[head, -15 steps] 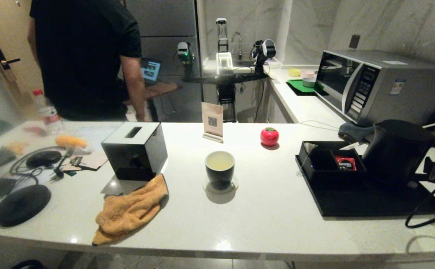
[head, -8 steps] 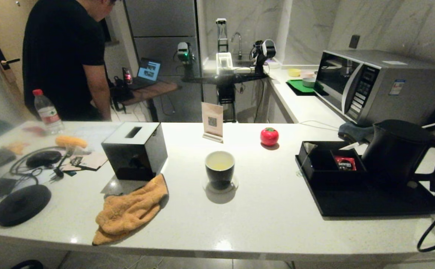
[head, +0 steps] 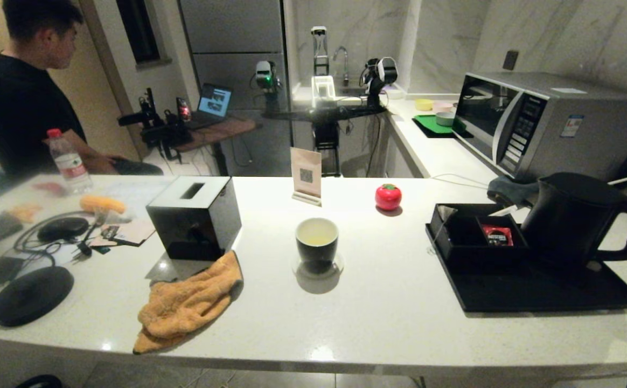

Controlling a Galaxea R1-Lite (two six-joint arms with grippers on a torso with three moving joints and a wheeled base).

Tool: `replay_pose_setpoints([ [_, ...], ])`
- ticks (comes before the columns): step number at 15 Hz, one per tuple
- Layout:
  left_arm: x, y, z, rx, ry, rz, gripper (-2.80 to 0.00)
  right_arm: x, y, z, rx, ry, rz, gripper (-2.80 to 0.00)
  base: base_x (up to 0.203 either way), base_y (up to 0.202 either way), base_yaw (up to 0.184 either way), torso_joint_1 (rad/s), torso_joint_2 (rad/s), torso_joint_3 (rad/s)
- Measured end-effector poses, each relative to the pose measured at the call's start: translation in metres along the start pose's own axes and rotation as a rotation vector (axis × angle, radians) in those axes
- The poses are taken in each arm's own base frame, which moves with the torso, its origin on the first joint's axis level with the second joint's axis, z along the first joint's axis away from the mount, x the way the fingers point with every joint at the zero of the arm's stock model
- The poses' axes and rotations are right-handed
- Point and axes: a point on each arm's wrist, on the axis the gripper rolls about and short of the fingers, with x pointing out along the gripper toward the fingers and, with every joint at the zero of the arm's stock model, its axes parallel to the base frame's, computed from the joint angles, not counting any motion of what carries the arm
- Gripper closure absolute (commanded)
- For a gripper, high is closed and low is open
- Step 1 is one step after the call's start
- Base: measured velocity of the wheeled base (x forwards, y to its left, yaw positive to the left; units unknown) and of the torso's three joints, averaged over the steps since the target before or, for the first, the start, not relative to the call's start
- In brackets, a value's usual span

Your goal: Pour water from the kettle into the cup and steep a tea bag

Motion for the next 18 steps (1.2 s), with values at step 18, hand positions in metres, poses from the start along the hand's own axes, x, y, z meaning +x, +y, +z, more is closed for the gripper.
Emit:
replay_pose_setpoints([
  [18, 0.0, 0.0, 0.0, 0.0, 0.0, 0.0, 0.0, -0.088, 0.013, -0.004, -0.211, 0.002, 0.381, 0.0, 0.0, 0.0, 0.0, 0.0, 0.0, 0.0],
])
